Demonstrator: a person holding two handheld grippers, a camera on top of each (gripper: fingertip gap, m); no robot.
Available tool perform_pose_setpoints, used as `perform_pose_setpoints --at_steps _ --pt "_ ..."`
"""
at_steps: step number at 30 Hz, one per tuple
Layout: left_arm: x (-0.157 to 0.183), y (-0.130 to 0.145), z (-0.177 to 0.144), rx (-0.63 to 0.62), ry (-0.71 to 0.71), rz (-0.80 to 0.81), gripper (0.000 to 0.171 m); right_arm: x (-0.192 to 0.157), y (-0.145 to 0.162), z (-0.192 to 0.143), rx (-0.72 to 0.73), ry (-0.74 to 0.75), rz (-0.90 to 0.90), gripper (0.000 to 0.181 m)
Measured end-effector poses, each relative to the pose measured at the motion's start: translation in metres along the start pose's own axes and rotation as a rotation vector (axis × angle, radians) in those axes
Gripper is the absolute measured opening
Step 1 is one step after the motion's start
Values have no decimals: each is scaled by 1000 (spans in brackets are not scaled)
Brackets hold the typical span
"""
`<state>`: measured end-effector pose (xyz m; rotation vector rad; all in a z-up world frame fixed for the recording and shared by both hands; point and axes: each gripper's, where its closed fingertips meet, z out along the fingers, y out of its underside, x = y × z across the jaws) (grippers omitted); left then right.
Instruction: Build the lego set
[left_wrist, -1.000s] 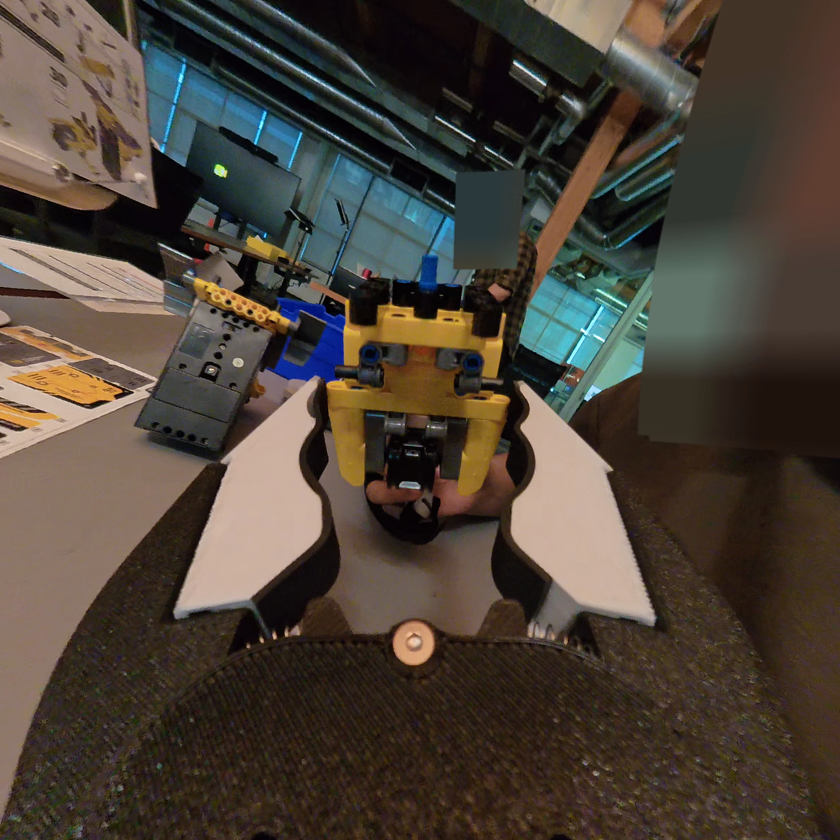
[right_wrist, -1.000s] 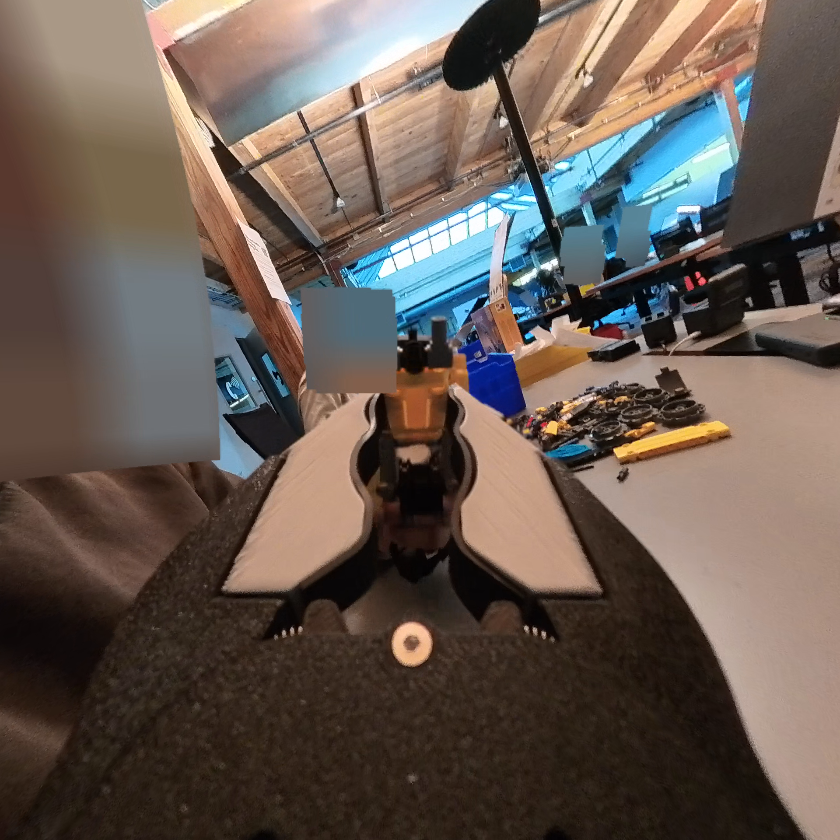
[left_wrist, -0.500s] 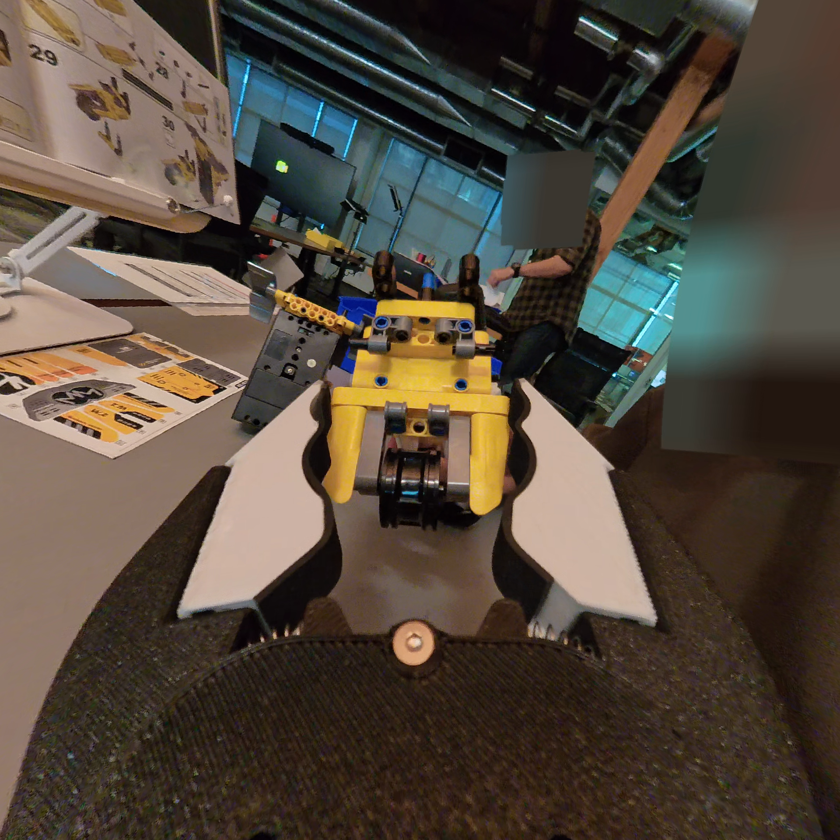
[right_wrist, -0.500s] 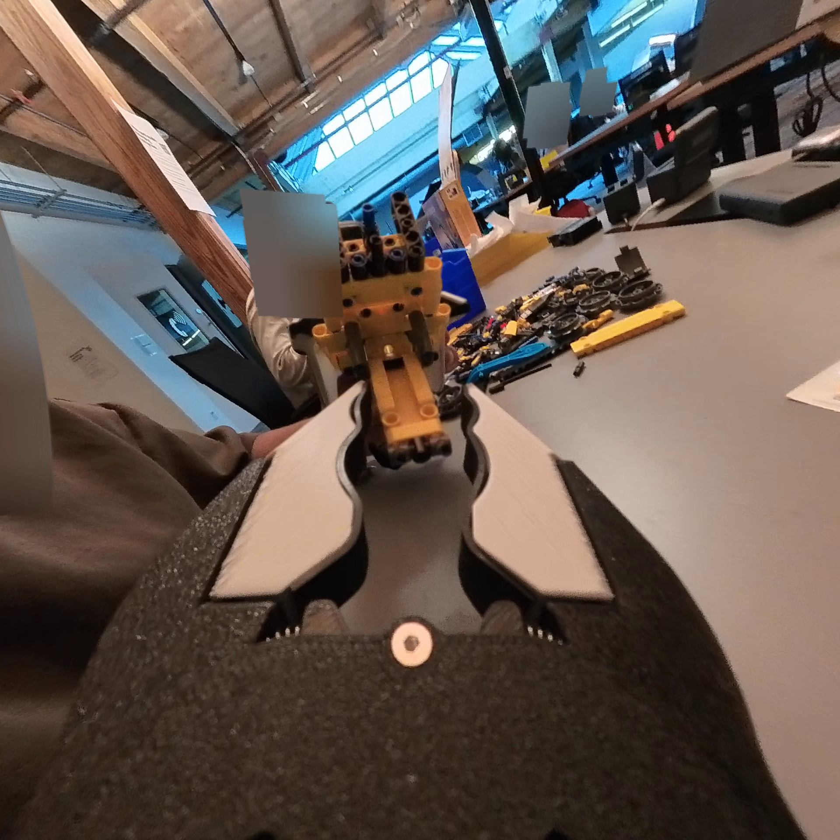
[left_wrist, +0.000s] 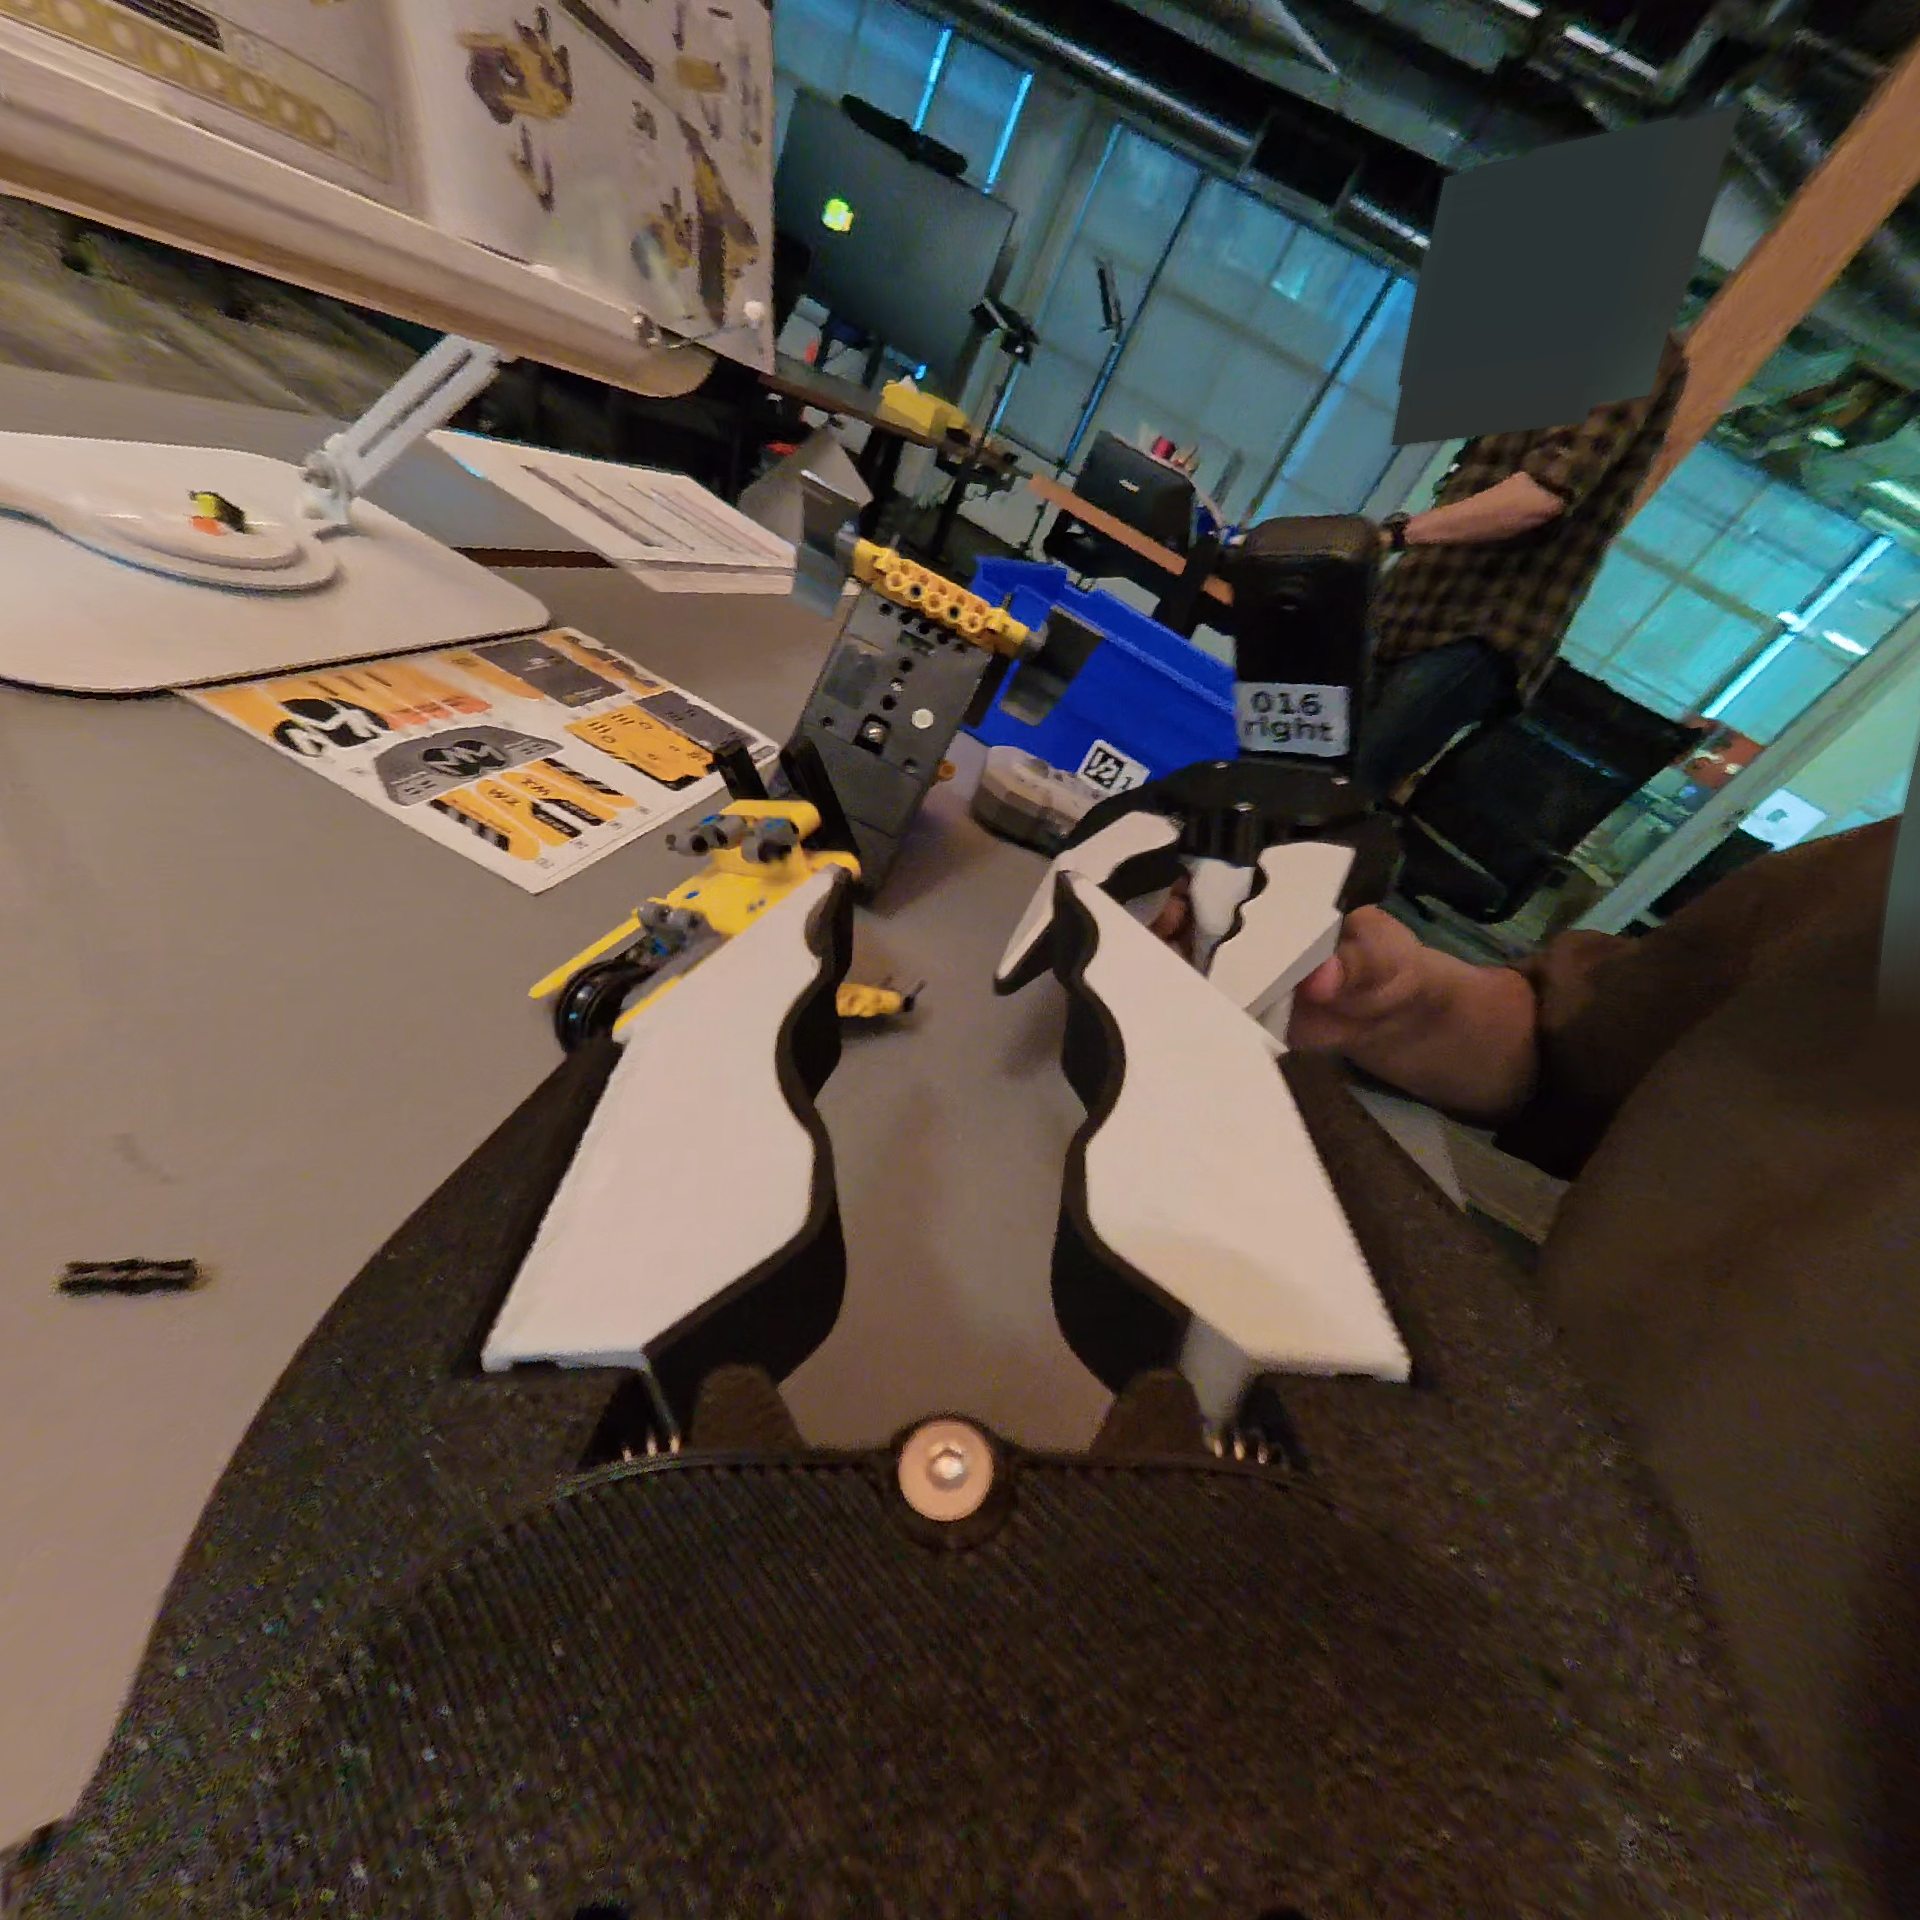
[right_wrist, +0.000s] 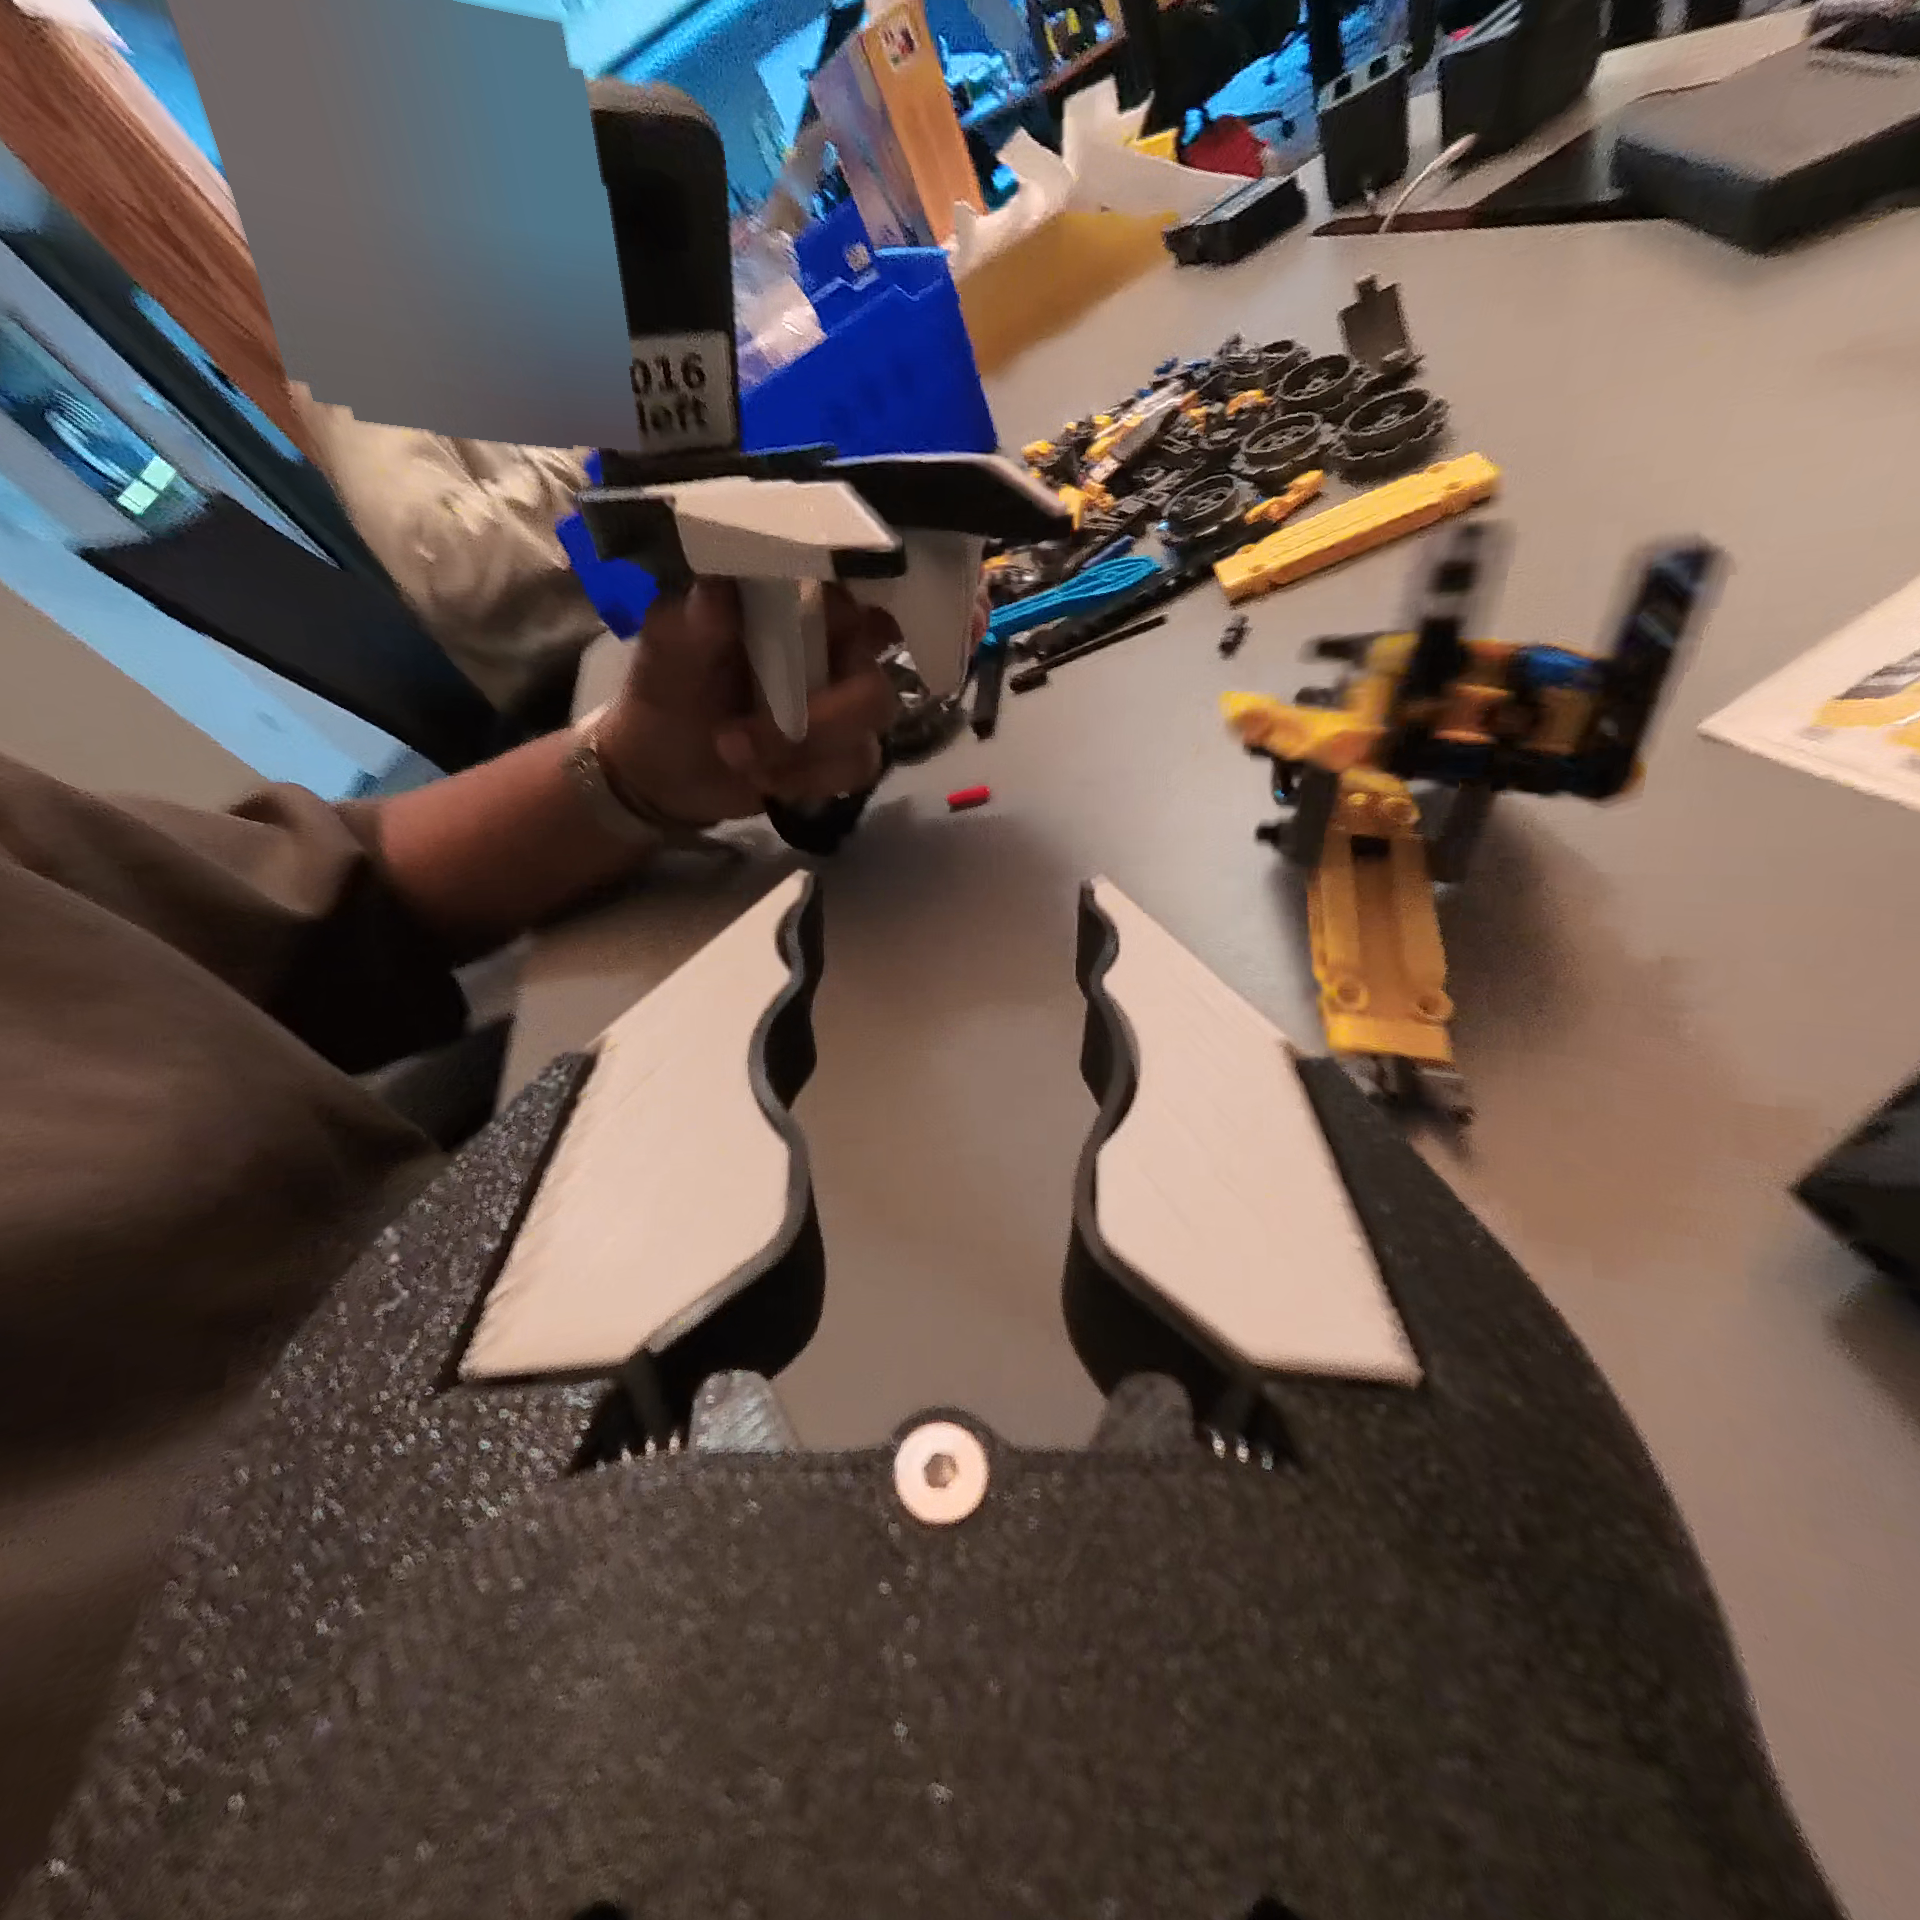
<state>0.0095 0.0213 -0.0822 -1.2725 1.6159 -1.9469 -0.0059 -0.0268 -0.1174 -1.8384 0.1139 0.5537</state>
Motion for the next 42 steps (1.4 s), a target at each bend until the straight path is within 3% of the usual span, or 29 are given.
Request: perform_pose_setpoints --at_steps 4,13,17,21,25,27,30,33,38,42 --pt "-15 9 1 -45 -71 29 46 6 -2 -6 -14 64 -97 49" --pt "-17 12 6 -69 -75 -40 60 20 -12 -21 -11 159 -194 49" --pt "-37 11 11 -142 -229 129 67 18 -15 -22 8 141 -183 49" --pt "-59 14 21 -321 -375 417 73 16 -11 -20 -2 122 -176 49" --pt "-80 5 38 -417 -445 691 74 12 -11 -20 -2 106 -182 49" --pt "-86 6 48 -451 -420 727 74 12 -11 -21 -1 108 -188 49" --pt "-85 22 59 -493 -332 616 76 13 -13 -22 6 106 -180 49" --pt "-80 34 65 -506 -283 512 65 15 -15 -24 21 96 -153 49" --pt "-81 42 59 -547 -325 686 39 24 -15 -26 23 112 -135 49" --pt "-82 50 57 -541 -327 695 26 28 -14 -26 20 113 -114 49"
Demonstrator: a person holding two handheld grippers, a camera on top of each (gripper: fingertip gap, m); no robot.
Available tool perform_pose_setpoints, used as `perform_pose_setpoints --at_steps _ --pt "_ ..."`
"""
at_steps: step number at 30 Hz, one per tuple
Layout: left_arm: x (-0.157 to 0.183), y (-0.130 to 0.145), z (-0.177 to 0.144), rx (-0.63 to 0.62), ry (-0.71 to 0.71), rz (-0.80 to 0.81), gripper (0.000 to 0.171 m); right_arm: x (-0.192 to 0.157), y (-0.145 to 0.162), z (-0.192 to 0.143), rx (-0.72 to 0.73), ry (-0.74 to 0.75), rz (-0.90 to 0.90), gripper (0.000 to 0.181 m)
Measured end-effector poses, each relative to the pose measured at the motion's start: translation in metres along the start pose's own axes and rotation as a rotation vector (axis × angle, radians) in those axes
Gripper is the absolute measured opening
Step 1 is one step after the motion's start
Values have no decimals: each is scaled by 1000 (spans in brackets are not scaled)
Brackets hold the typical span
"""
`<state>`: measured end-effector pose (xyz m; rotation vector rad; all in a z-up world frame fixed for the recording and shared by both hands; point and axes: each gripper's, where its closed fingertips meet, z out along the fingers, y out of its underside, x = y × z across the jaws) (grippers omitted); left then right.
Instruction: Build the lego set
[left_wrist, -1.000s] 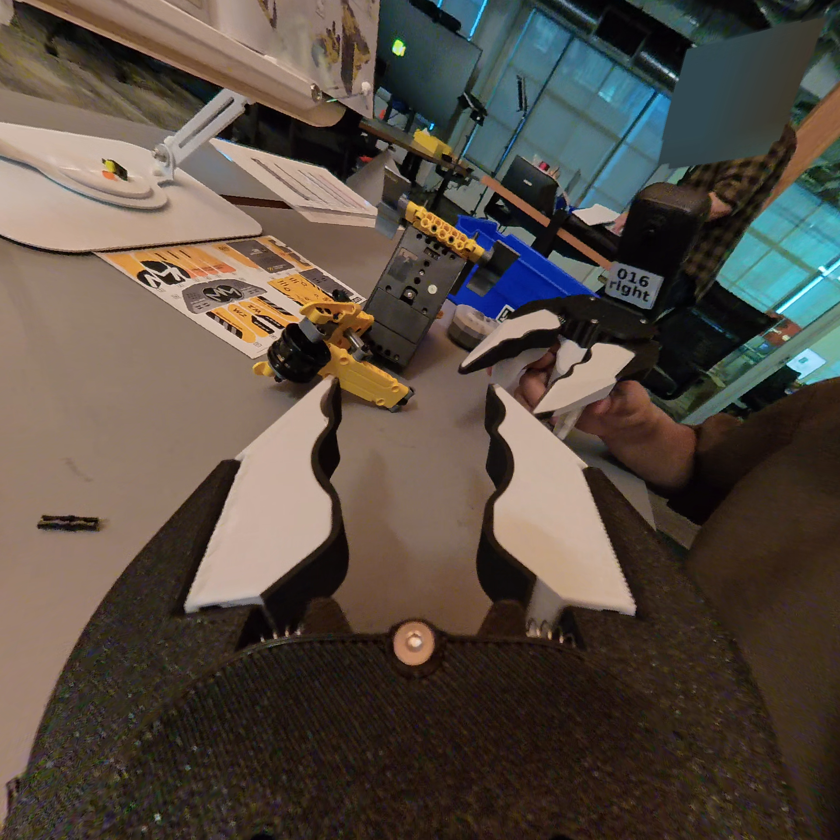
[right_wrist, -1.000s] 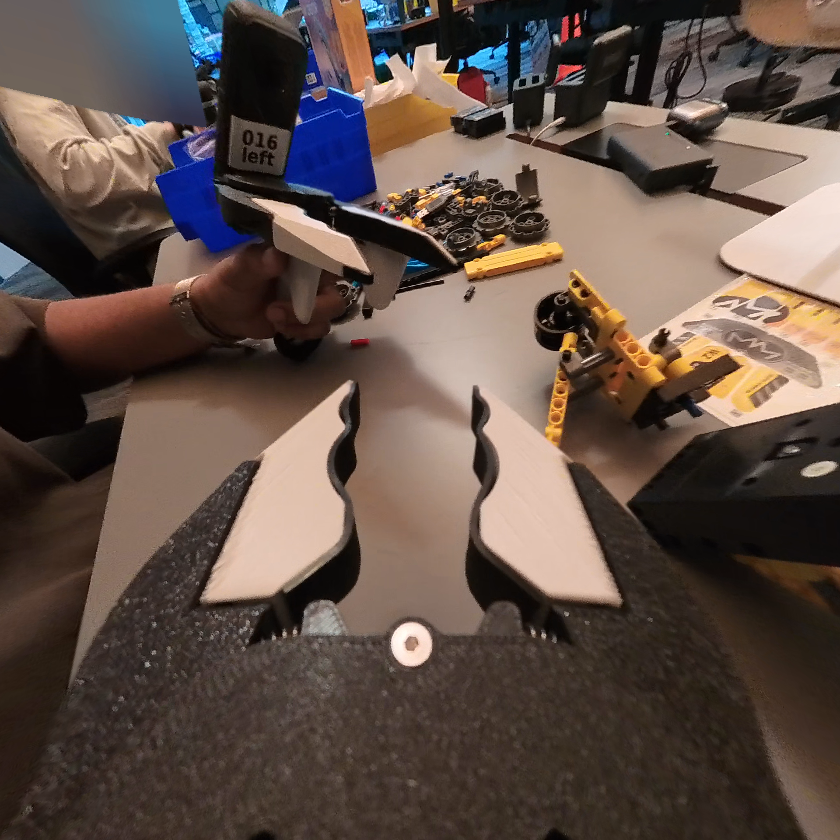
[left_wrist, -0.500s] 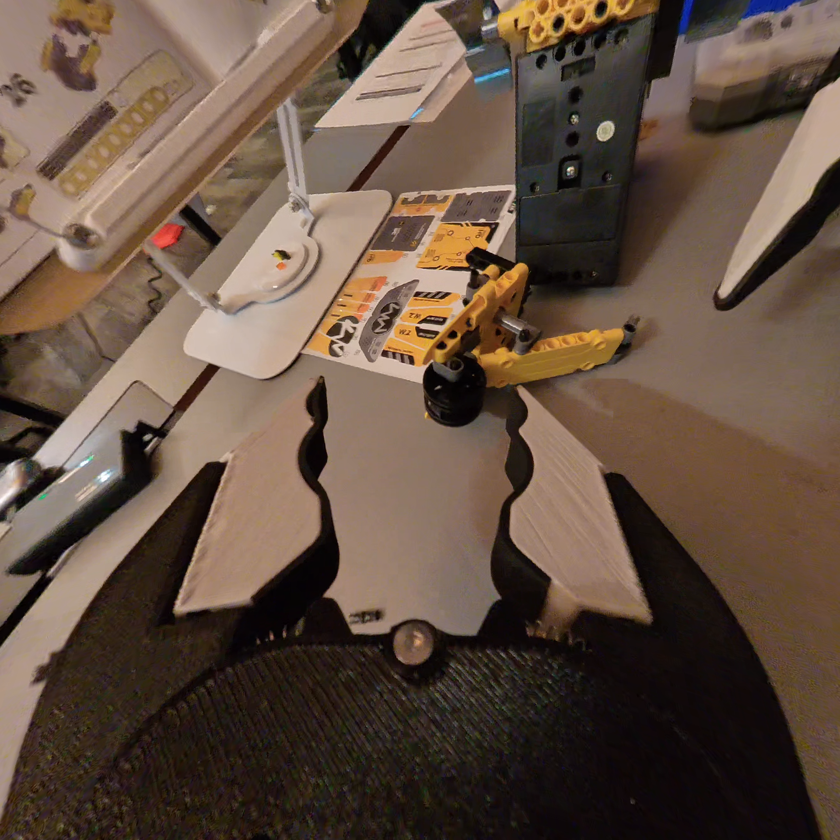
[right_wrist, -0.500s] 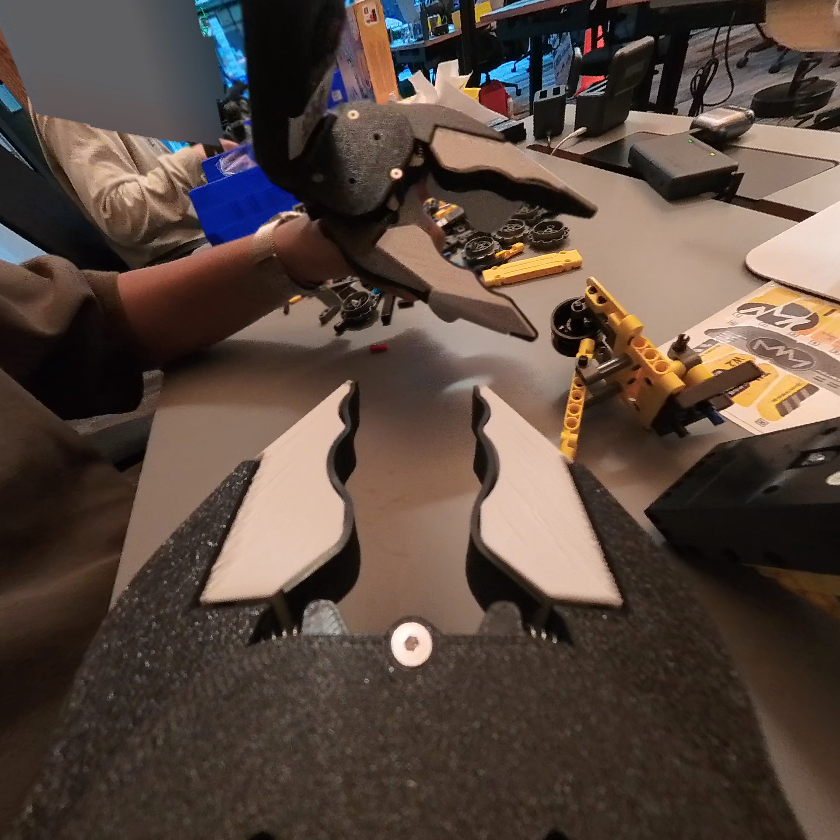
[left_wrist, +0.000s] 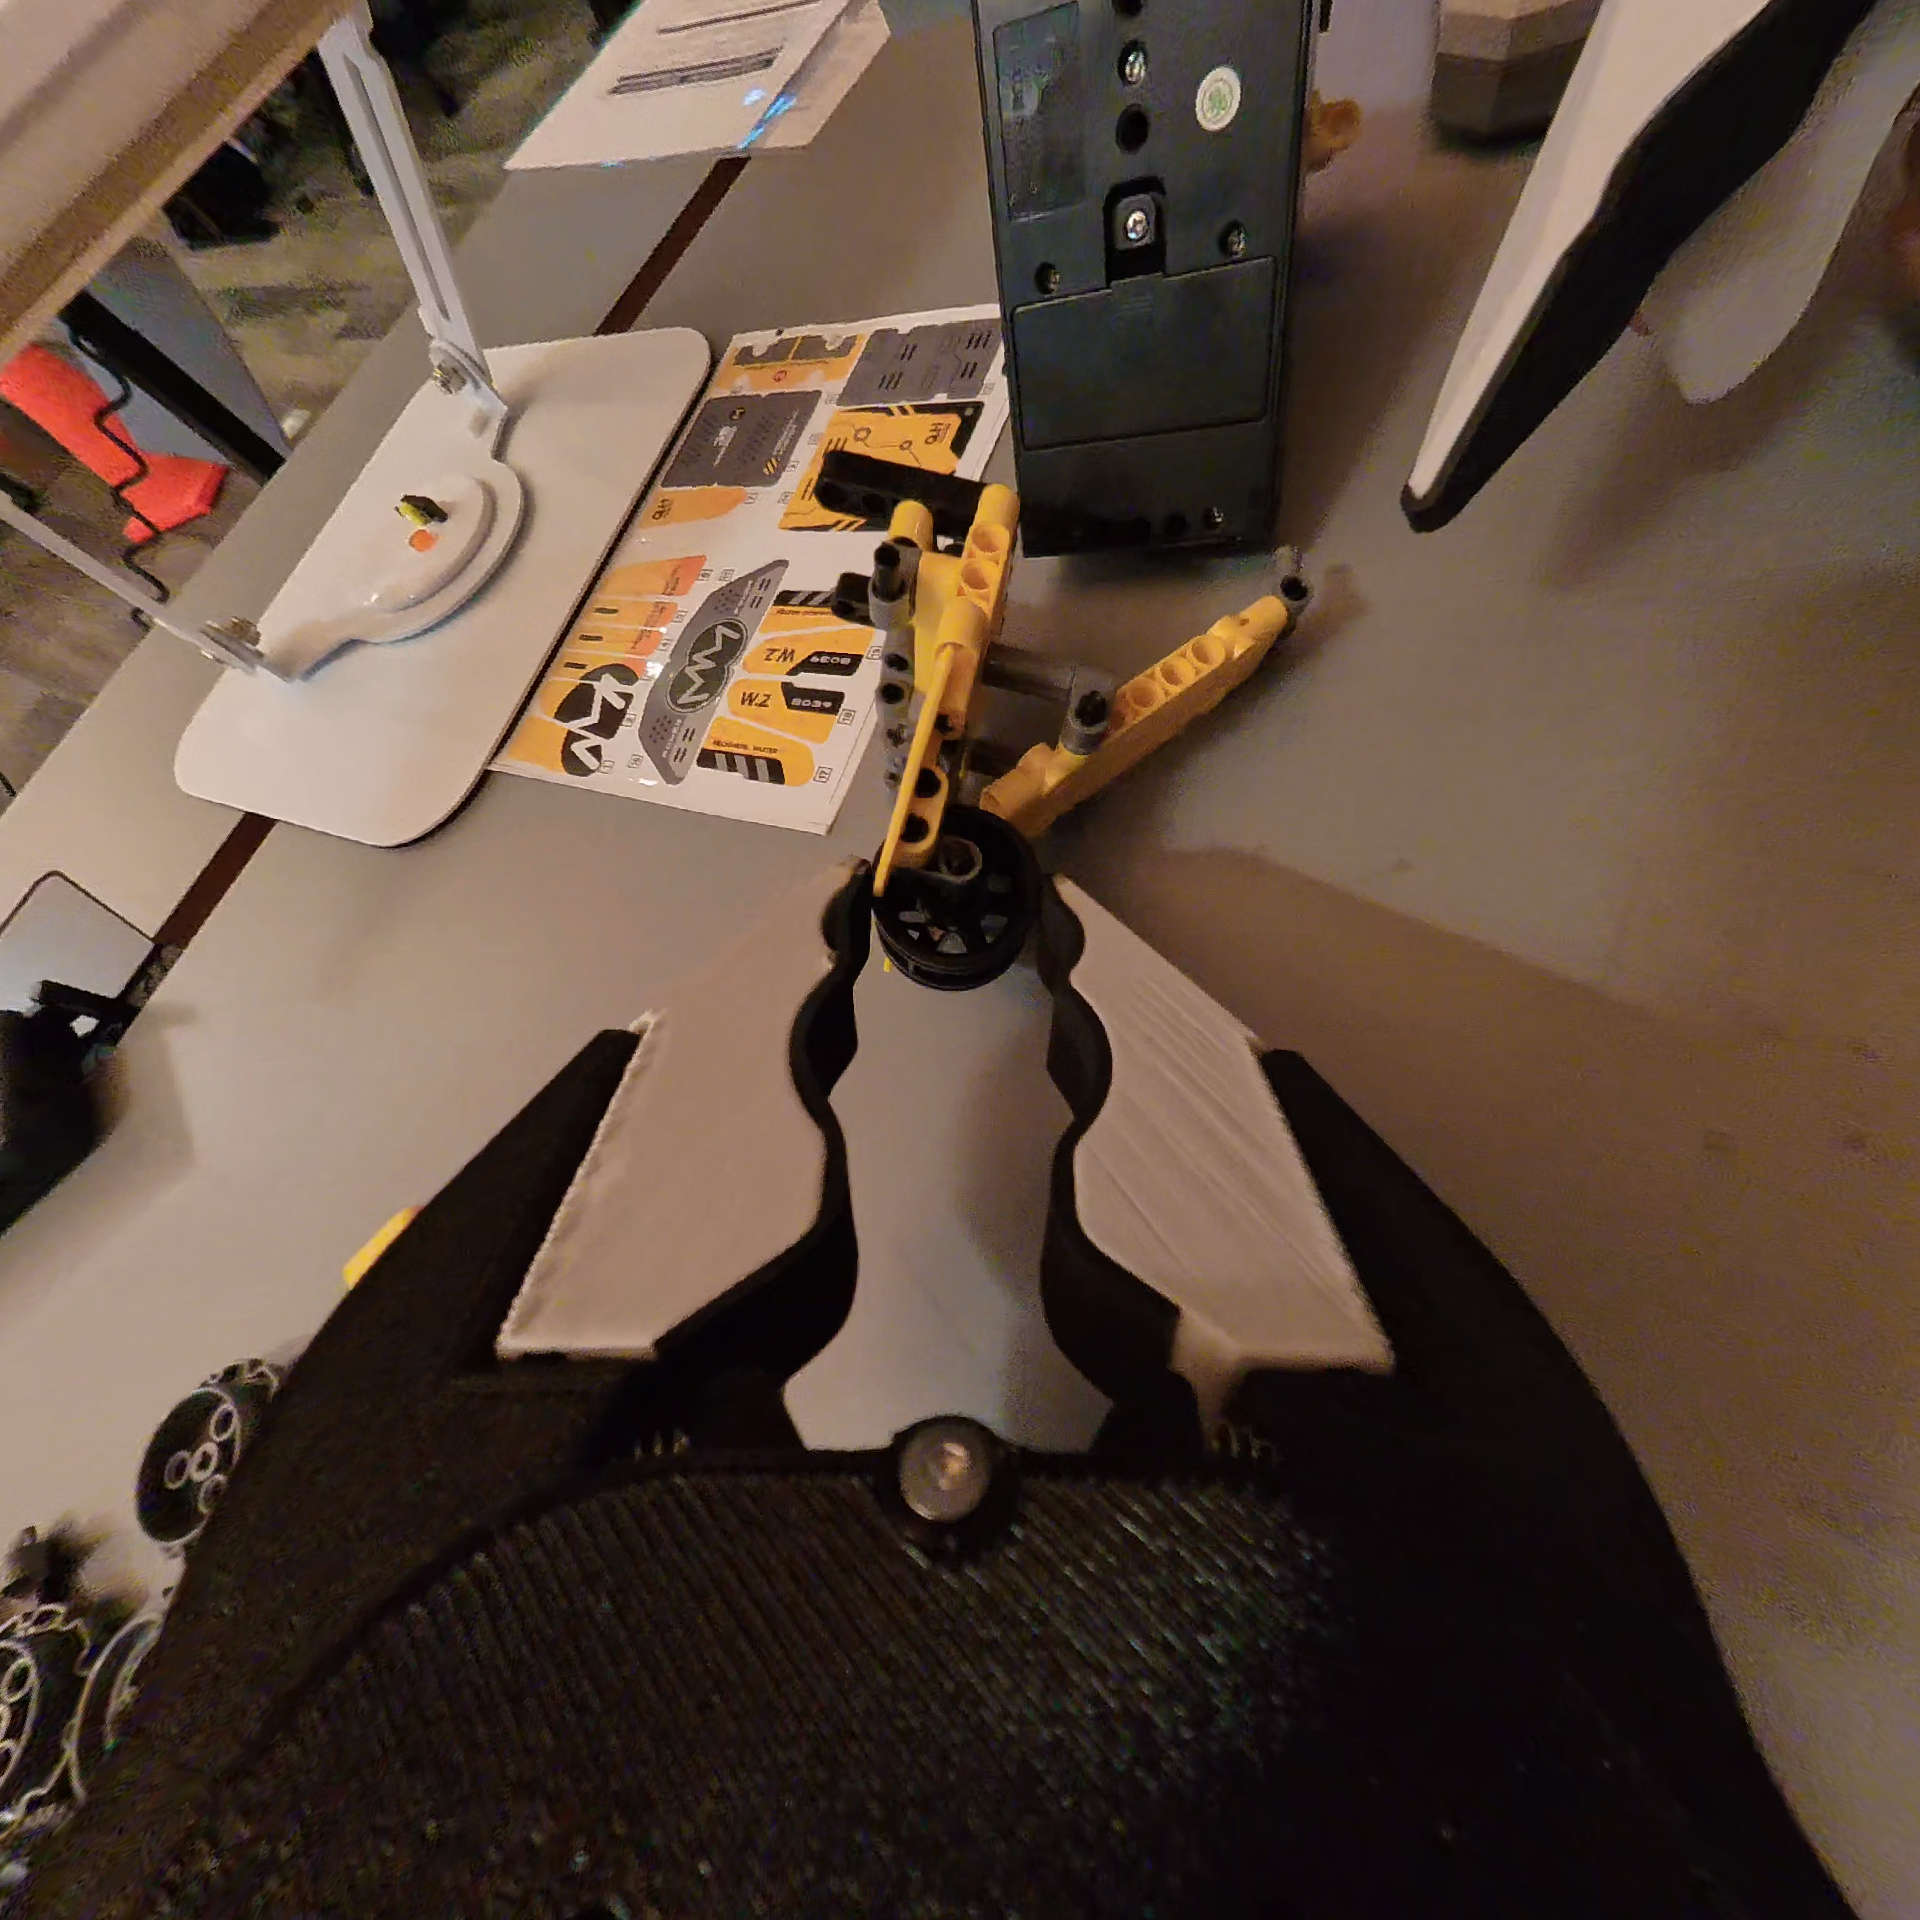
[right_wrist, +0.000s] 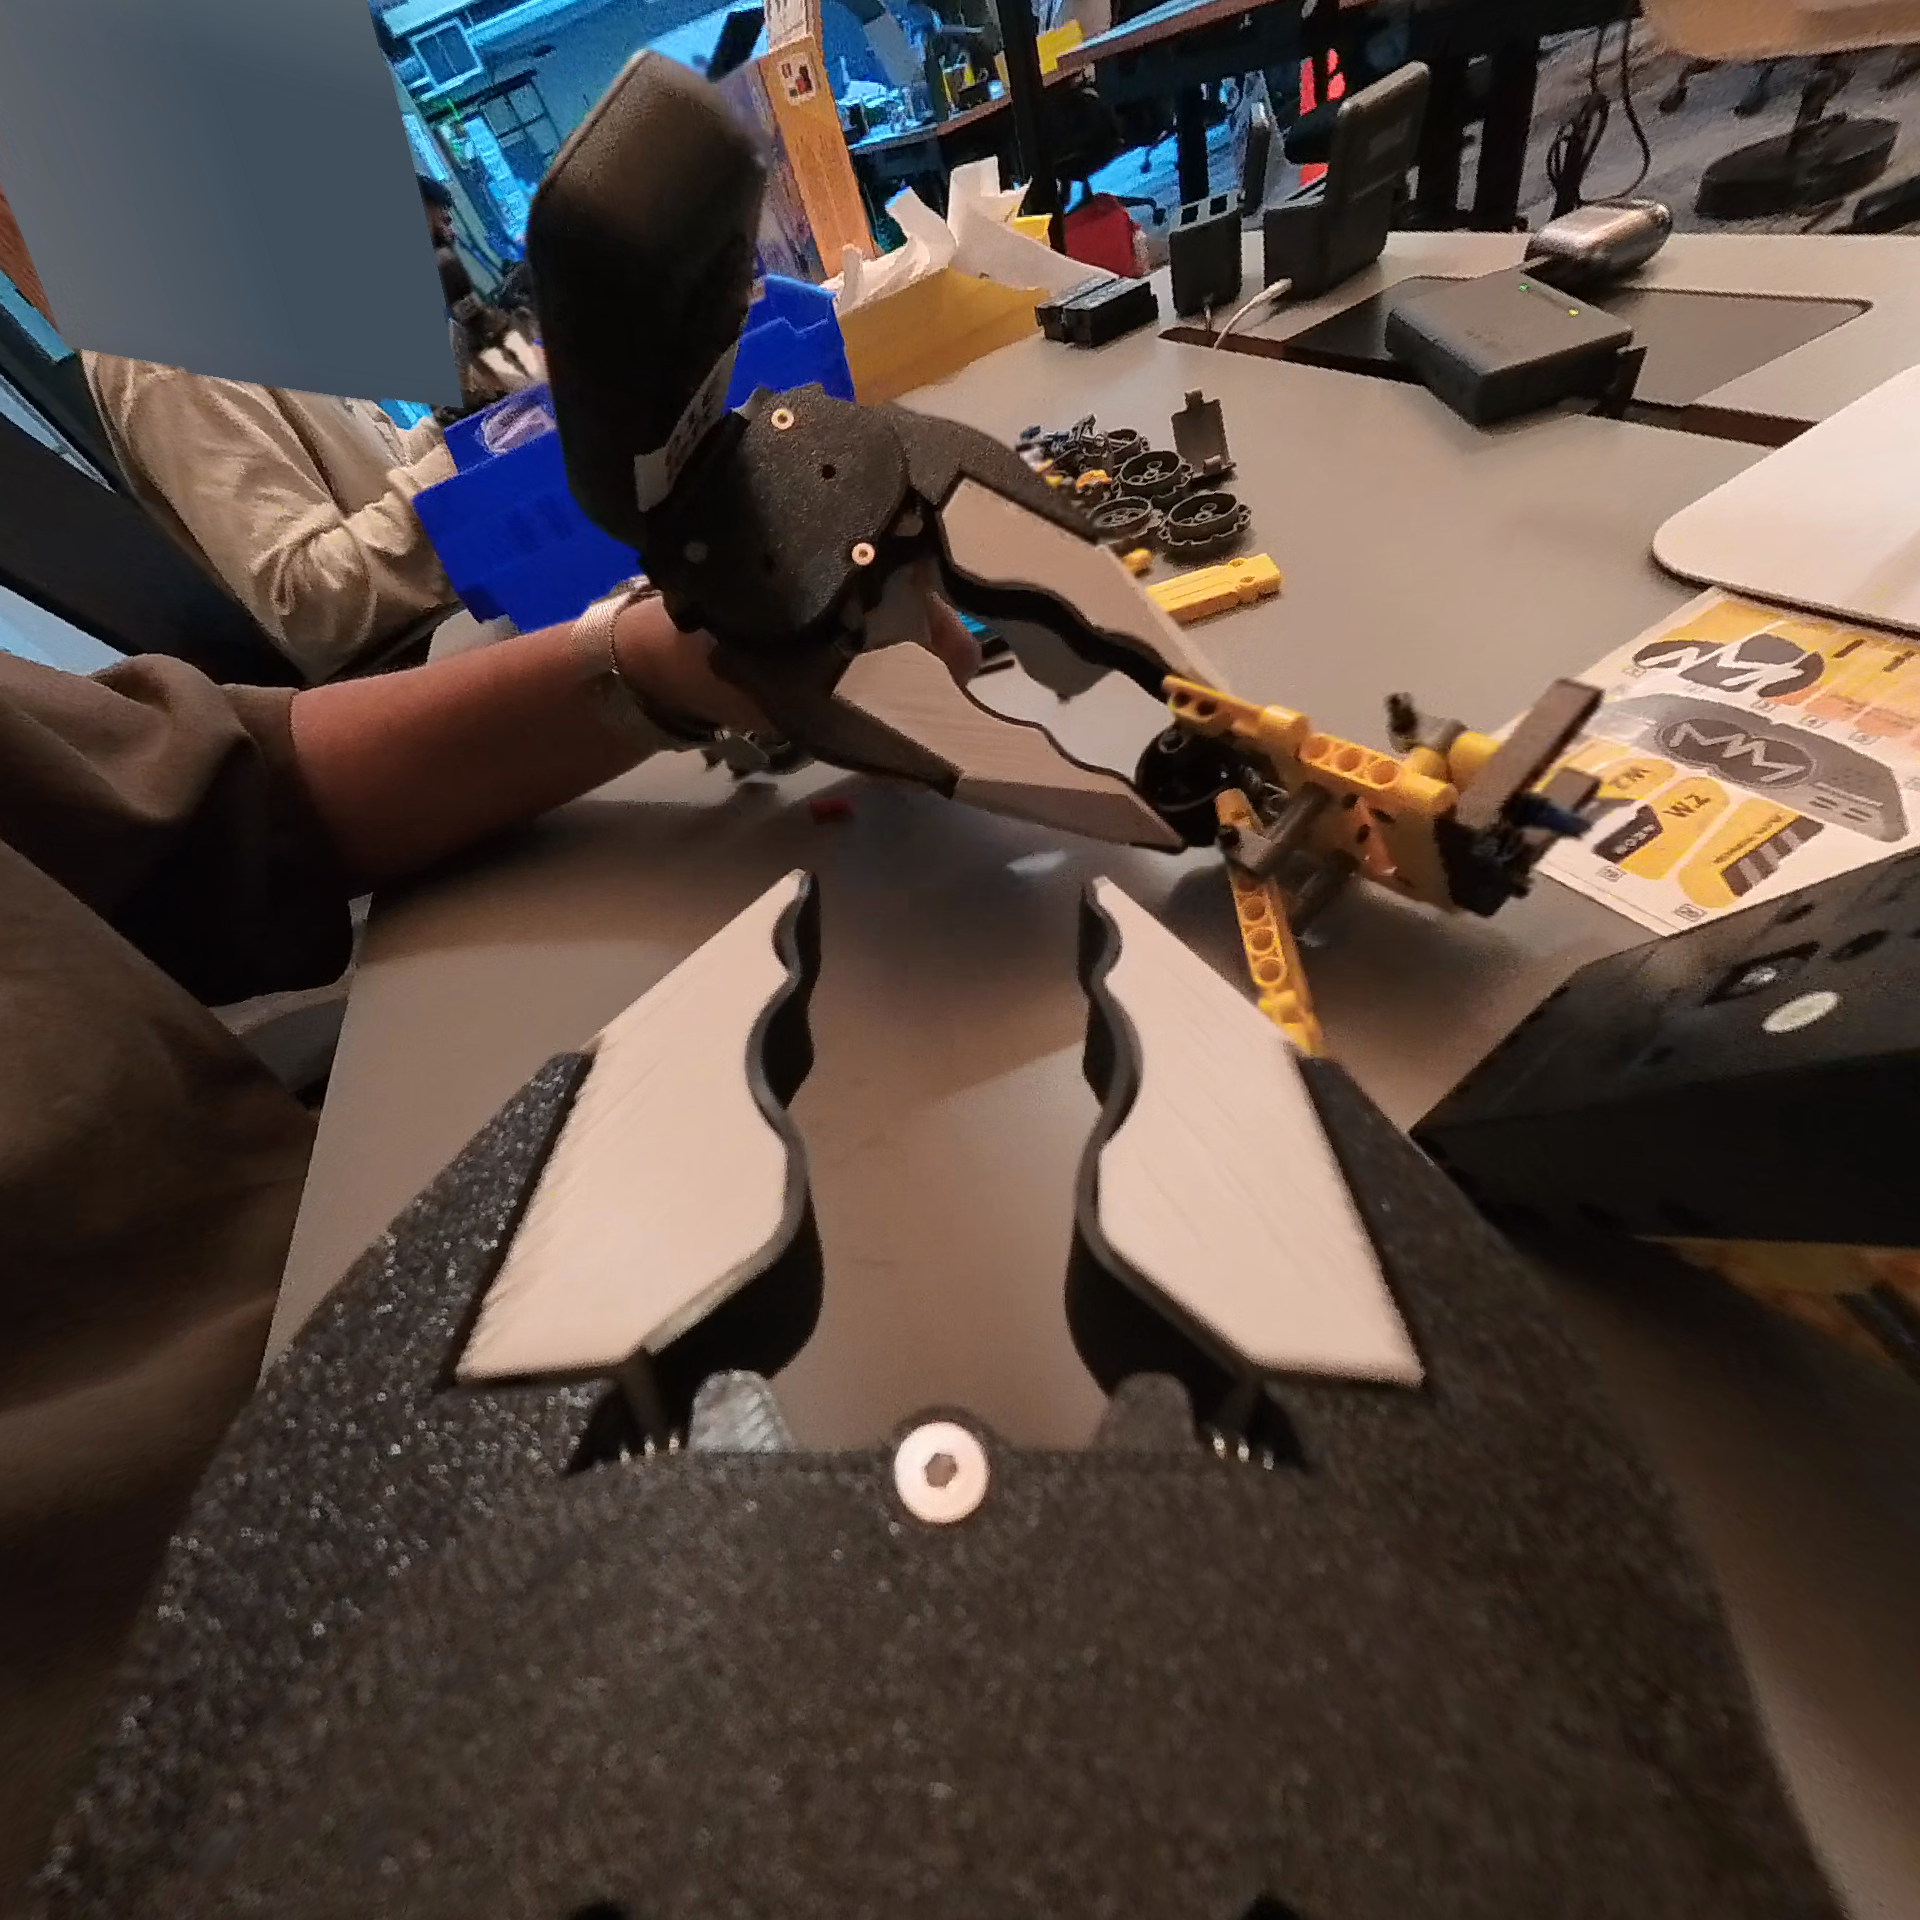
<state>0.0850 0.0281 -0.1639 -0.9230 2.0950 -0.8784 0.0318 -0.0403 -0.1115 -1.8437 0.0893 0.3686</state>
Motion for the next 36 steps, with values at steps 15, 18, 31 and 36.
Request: perform_pose_setpoints --at_steps 15,18,31,36 --pt "2 -16 -13 66 -91 99 27 19 -4 -7 -5 121 -100 49" --pt "5 -16 -12 61 -63 54 27 28 3 -5 -54 187 -175 49" --pt "15 -12 -9 51 -31 95 27 62 40 14 -361 404 -415 40" --pt "17 -10 -8 49 -25 112 27 64 41 11 -368 411 -419 26"
